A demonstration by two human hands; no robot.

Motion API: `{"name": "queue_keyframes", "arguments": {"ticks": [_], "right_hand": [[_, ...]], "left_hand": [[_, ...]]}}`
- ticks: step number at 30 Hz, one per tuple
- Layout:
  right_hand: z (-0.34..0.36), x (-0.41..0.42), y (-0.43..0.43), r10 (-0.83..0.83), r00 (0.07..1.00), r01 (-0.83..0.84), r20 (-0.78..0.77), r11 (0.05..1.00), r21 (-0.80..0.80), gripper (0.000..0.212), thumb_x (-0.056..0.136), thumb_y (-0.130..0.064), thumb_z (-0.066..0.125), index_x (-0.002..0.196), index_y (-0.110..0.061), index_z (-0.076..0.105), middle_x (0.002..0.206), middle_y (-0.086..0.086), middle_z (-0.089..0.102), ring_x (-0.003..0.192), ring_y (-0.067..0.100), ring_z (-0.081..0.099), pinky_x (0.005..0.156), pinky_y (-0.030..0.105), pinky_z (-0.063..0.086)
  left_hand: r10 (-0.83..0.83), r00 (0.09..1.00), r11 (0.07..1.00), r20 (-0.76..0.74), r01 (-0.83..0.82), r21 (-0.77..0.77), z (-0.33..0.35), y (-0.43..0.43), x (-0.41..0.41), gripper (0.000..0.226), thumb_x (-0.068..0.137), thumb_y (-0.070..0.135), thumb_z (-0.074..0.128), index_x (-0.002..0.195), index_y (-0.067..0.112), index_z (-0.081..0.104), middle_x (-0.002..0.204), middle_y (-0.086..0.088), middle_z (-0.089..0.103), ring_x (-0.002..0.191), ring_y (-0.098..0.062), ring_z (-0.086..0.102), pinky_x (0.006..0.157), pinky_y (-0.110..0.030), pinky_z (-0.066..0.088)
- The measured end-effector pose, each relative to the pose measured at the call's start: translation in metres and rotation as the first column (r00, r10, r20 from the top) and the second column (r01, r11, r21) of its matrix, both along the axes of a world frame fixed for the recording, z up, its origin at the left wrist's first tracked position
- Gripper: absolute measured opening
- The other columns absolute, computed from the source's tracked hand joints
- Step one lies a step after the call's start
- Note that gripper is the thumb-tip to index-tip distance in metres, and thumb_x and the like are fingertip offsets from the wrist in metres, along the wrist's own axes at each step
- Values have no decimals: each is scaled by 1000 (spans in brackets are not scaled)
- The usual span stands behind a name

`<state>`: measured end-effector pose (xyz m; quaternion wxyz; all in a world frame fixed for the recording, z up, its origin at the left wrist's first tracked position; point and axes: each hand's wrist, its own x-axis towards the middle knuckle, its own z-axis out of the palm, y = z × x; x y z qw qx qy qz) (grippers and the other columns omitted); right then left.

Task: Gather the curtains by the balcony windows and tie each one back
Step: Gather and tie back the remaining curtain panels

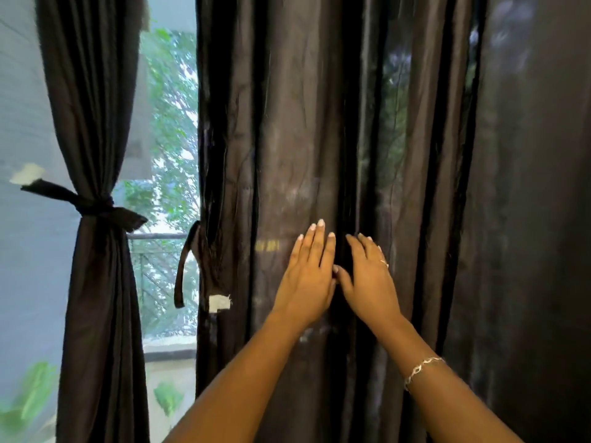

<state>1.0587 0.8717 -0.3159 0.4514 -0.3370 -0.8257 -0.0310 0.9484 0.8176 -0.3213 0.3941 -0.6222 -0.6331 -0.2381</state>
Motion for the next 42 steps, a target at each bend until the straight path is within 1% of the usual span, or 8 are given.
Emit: {"name": "queue_keyframes", "arguments": {"ticks": [8, 17, 21, 24, 29, 33, 37, 42], "right_hand": [[134, -27, 35, 257, 948, -229, -187, 960, 158, 58, 93, -32, 48, 142, -6, 30, 145, 12, 36, 136, 26, 32, 109, 34, 24], [267, -43, 38, 443, 837, -363, -320, 889, 280, 59, 93, -36, 50, 141, -9, 30, 139, 16, 41, 128, 30, 41, 102, 40, 34], [308, -58, 27, 430, 813, -347, -394, 900, 266, 64, 89, -45, 53, 136, -5, 35, 135, 19, 42, 124, 36, 41, 100, 42, 36], [328, -70, 20, 366, 817, -285, -445, 928, 241, 73, 82, -56, 57, 129, -3, 39, 132, 19, 41, 123, 39, 41, 95, 45, 39], [361, -93, 11, 178, 844, -122, -506, 982, 141, 77, 81, -54, 59, 135, -5, 31, 137, 20, 38, 125, 39, 41, 96, 51, 38], [380, -127, 1, 96, 886, -12, -454, 983, 184, 47, 91, -19, 48, 134, -8, 33, 125, 20, 55, 116, 39, 51, 102, 52, 30], [382, -170, -26, 83, 935, 19, -345, 959, 283, 44, 91, -12, 39, 134, -10, 36, 123, 20, 57, 115, 38, 53, 104, 50, 25], [407, -248, -107, 362, 928, -318, -88, 894, 316, 38, 93, -10, 34, 130, -11, 40, 135, 18, 48, 125, 35, 44, 101, 46, 29]], "left_hand": [[91, 993, 947, -70, -65, 316, 135, -6, -27, 67, 94, 31, 44, 145, 2, 13, 155, -17, 3, 145, -30, 1, 118, -37, 1], [211, 976, 792, 49, -201, 576, 236, -24, -58, 52, 93, 17, 47, 141, 4, 32, 154, -14, 18, 145, -28, 9, 118, -37, 3], [95, 959, 707, 267, -254, 659, 267, -38, -85, 59, 90, 18, 55, 140, 1, 31, 151, -17, 26, 140, -30, 23, 115, -38, 18], [-23, 876, 718, 481, -320, 618, 278, -39, -104, 68, 88, 30, 60, 140, 2, 27, 145, -17, 36, 132, -32, 36, 102, -38, 31], [-65, 880, 768, 471, -257, 586, 289, -26, -127, 48, 86, 25, 62, 123, 3, 41, 119, -19, 59, 111, -37, 53, 80, -35, 39], [-133, 909, 784, 396, -148, 603, 300, -25, -146, 41, 86, 14, 59, 124, 8, 42, 115, -17, 61, 107, -35, 56, 83, -36, 43], [-185, 908, 799, 377, -84, 595, 308, -36, -165, 42, 85, 8, 58, 124, 7, 42, 115, -20, 60, 109, -35, 56, 89, -41, 45], [-373, 842, 748, 389, 25, 663, 320, -68, -198, 37, 86, 15, 55, 121, 3, 49, 117, -19, 60, 112, -31, 56, 78, -25, 40]]}}
